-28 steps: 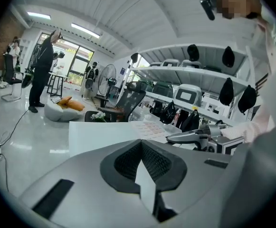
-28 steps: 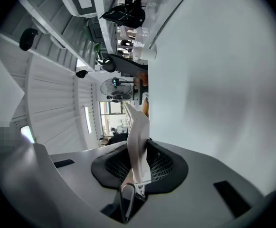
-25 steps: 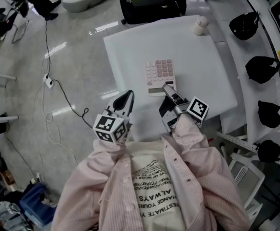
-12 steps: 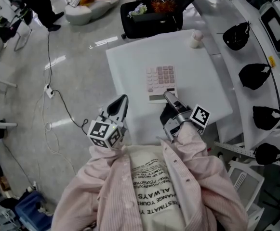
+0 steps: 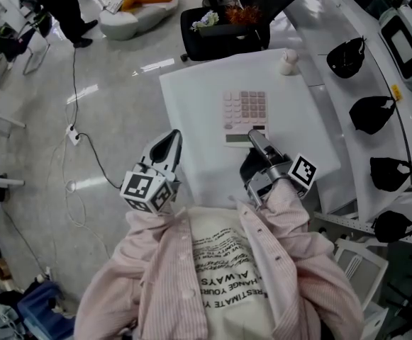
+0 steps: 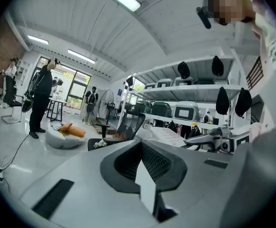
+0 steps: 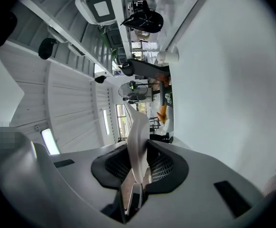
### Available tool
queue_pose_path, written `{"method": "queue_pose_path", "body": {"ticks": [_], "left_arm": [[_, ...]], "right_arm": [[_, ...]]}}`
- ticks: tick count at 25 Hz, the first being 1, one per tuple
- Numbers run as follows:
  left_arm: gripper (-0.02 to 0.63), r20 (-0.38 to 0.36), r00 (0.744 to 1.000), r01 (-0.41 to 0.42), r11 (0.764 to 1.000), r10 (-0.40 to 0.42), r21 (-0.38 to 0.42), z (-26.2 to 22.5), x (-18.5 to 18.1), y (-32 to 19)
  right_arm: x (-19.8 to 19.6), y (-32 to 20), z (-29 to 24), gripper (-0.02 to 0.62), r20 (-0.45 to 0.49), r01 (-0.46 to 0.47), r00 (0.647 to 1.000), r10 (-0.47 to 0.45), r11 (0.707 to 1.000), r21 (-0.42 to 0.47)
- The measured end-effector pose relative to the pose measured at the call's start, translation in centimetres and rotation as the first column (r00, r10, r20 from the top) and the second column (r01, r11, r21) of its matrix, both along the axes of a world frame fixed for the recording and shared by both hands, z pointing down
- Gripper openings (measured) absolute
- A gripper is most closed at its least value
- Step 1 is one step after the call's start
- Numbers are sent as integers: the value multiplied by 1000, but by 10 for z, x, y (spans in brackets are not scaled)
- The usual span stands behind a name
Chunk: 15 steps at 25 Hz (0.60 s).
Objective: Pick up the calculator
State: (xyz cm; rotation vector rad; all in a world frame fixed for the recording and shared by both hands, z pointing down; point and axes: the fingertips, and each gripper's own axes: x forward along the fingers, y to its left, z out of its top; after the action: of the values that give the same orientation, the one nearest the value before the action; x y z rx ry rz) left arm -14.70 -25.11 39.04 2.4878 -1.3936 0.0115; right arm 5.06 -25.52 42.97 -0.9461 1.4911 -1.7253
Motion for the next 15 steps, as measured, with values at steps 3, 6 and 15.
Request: {"method": "queue_pose_path", "body": {"ticks": [3, 6, 15], "left_arm": [[2, 5, 1000, 2, 999, -2, 32, -10, -2, -3], [2, -1, 1000, 11, 998, -11, 58, -19, -3, -2], [2, 2, 1000, 20, 996, -21, 82, -27, -8, 3]], "right_arm": [[2, -2, -10, 67, 19, -10, 1000, 10, 1000, 17], [5, -1, -17, 67, 26, -12, 1000, 11, 999, 34], [6, 1, -26, 67, 33, -16, 999, 14, 998, 63]]}}
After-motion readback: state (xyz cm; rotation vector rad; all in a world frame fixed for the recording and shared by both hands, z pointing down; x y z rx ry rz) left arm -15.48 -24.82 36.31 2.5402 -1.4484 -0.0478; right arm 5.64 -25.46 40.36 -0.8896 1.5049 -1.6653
